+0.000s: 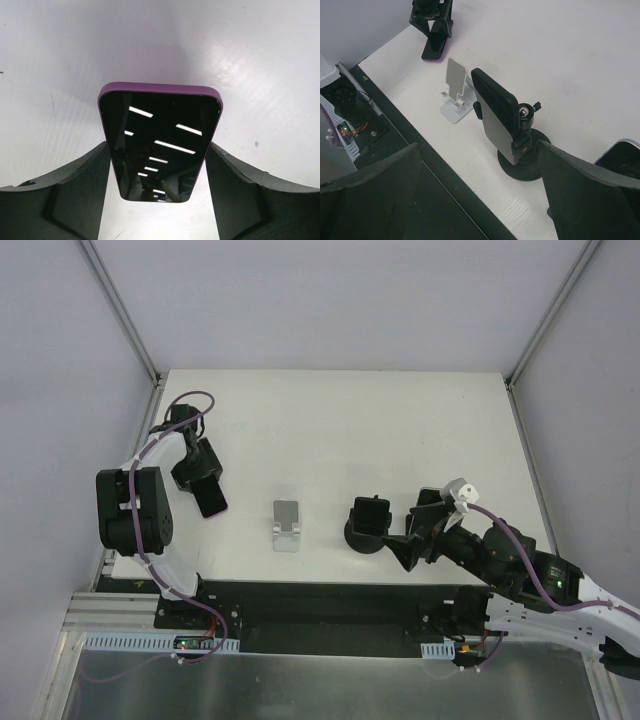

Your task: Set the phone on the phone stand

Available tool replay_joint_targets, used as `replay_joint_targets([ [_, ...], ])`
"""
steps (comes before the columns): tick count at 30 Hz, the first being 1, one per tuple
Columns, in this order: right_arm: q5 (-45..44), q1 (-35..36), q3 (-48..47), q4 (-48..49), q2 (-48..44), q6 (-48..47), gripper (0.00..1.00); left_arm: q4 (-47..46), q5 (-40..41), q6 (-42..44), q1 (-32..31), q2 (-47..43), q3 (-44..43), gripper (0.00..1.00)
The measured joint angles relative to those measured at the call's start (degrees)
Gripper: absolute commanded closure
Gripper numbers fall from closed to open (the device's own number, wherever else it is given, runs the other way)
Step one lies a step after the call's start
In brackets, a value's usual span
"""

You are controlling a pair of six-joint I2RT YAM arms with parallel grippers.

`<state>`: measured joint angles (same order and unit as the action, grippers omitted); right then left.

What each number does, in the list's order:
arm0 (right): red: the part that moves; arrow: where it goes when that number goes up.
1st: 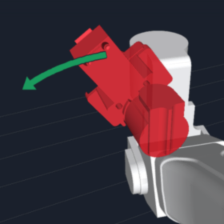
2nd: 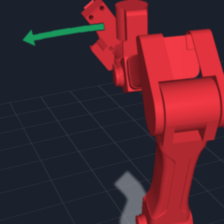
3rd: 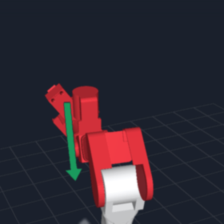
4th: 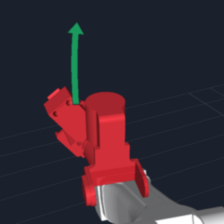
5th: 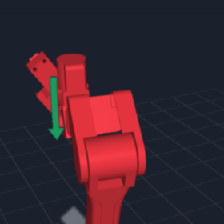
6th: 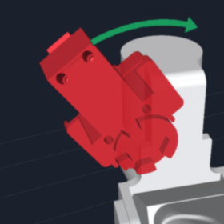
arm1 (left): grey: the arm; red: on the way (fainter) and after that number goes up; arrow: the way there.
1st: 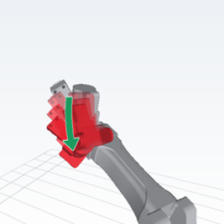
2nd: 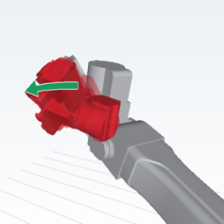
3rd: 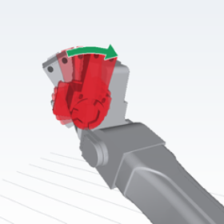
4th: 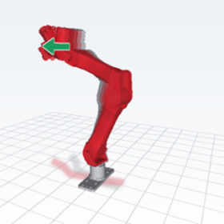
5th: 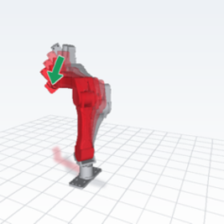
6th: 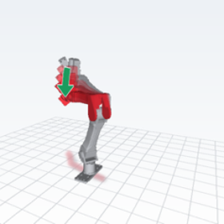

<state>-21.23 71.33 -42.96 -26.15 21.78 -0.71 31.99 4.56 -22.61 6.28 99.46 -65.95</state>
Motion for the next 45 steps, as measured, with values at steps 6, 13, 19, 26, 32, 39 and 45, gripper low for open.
replay_joint_targets([
  [6, -1.3, 0.0, -0.9, -0.2, 1.2, 0.1, 0.00, -0.1, 1.6, -1.7, -4.0, -6.2, 0.5, 1.00],
  [13, -2.9, 0.0, -2.1, -0.5, 2.2, 0.1, 0.00, -0.1, 5.7, -1.9, -7.2, -14.9, 2.6, 1.00],
  [19, -4.5, 0.0, -2.8, -1.6, 2.3, 0.2, 0.00, -0.5, 9.1, -1.9, -14.1, -26.7, 4.3, 1.00],
  [26, -5.8, 0.0, -4.5, -2.2, 2.9, 0.2, 0.01, -4.1, 12.6, -2.3, -27.3, -45.1, 9.5, 1.00],
  [32, -6.1, 0.0, -5.6, -2.1, 3.5, 1.6, 0.00, -5.3, 22.3, -3.6, -45.6, -46.5, 11.5, 1.00],
  [39, -6.7, 0.0, -5.6, -2.1, 3.5, 2.8, 0.00, -6.0, 33.8, -7.7, -58.0, -44.6, 14.8, 1.00],
  [45, -6.7, 0.0, -5.6, -2.1, 3.5, 3.2, 0.00, -7.5, 39.2, -10.9, -59.6, -40.7, 15.5, 1.00],
])
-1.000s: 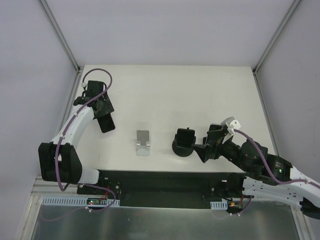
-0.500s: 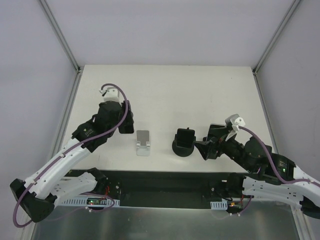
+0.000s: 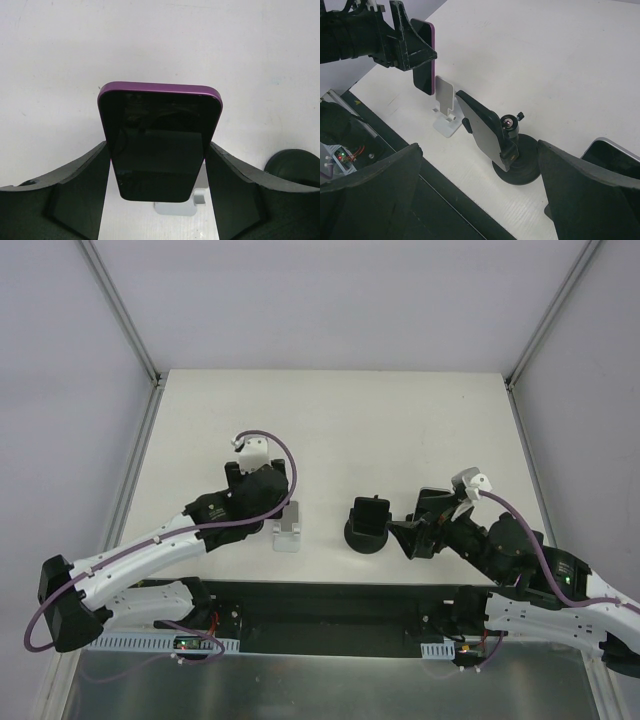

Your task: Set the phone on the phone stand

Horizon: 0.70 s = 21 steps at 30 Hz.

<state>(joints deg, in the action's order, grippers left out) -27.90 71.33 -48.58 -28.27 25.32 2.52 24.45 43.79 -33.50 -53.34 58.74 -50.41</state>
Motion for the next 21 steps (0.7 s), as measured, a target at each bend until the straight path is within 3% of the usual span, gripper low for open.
replay_joint_targets([
  [10, 0.0, 0.0, 0.0, 0.2, 0.5, 0.4, 0.00, -2.8, 1.8, -4.9, -0.9, 3.7, 1.9, 1.00],
  [21, 0.0, 0.0, 0.0, 0.6, 0.9, 0.4, 0.00, -3.6, 6.4, -7.8, -6.0, 9.0, 1.9, 1.00],
])
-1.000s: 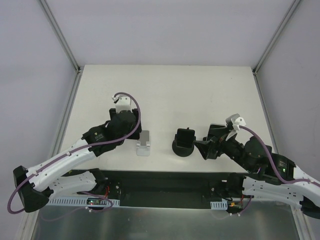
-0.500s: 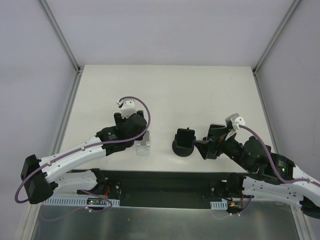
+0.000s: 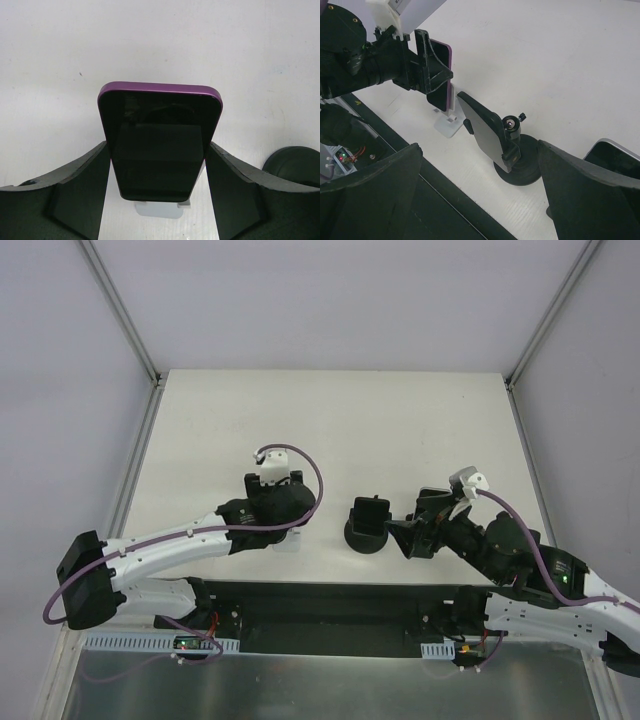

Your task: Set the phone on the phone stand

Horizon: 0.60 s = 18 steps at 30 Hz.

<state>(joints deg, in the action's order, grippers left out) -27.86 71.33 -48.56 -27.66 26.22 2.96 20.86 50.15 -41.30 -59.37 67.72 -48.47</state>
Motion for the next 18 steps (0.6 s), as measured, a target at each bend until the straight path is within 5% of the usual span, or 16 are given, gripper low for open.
replay_joint_targets([
  [18, 0.2, 0.0, 0.3, 0.4, -0.6, 0.0, 0.00, -9.5, -0.2, 1.8, -0.3, 1.4, 4.1, 1.00],
])
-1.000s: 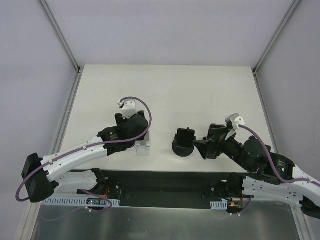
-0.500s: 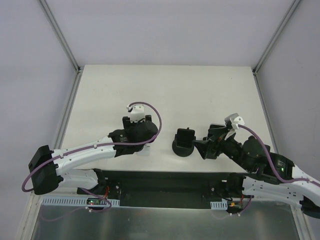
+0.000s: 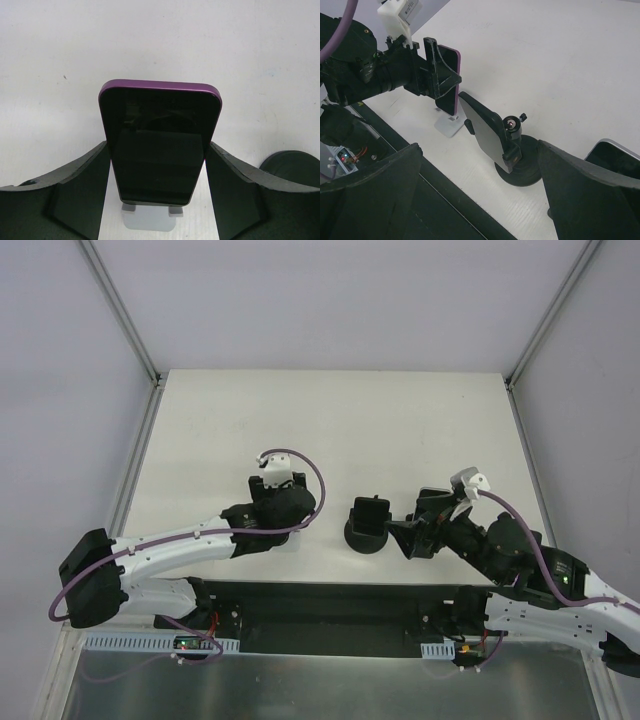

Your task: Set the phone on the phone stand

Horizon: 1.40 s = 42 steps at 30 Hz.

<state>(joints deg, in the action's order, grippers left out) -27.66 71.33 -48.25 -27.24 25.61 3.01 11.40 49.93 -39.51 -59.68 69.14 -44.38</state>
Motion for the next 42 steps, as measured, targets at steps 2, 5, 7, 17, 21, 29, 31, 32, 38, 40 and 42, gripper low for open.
replay_joint_targets([
  [2, 0.0, 0.0, 0.2, 0.0, 0.0, 0.0, 0.00, -0.5, 0.0, 0.1, 0.0, 0.0, 0.6, 1.00],
  [5, 0.0, 0.0, 0.4, 0.0, -0.1, 0.0, 0.00, -0.9, -0.1, 0.1, 0.0, 0.1, 1.2, 1.00],
  [7, 0.0, 0.0, 0.4, 0.2, 0.0, 0.0, 0.00, -1.0, -0.3, 0.1, 0.0, 0.1, 1.5, 1.00],
  [17, 0.3, 0.0, 0.4, 1.1, 0.0, 0.0, 0.00, -2.3, -0.4, 0.1, 0.0, 0.2, 2.1, 1.00],
  [21, 0.5, 0.0, 0.4, 1.3, 0.0, 0.0, 0.00, -2.6, -0.4, 0.1, -0.4, 0.3, 2.3, 1.00],
  [29, 0.9, 0.0, 0.9, 1.6, 0.0, 0.0, 0.00, -4.1, 0.2, 0.6, -1.5, 0.1, 3.7, 0.84],
  [31, 1.1, 0.0, 1.2, 1.6, 0.0, 0.0, 0.01, -4.3, 0.3, 0.9, -1.9, 0.0, 3.8, 0.71],
  [32, 1.1, 0.0, 1.2, 1.6, 0.0, 0.0, 0.00, -4.4, 0.3, 1.2, -1.9, 0.0, 3.8, 0.68],
  [38, 1.2, 0.0, 1.2, 1.7, 0.0, 0.0, 0.00, -4.8, 0.2, 1.7, -2.6, -0.7, 4.6, 0.48],
  [40, 1.1, 0.0, 1.2, 1.7, 0.0, 0.0, 0.00, -4.9, -0.4, 1.7, -2.6, -1.6, 5.0, 0.41],
  [42, 1.1, 0.0, 1.2, 1.7, 0.0, 0.1, 0.00, -4.8, -1.4, 1.9, -2.6, -2.4, 5.4, 0.34],
])
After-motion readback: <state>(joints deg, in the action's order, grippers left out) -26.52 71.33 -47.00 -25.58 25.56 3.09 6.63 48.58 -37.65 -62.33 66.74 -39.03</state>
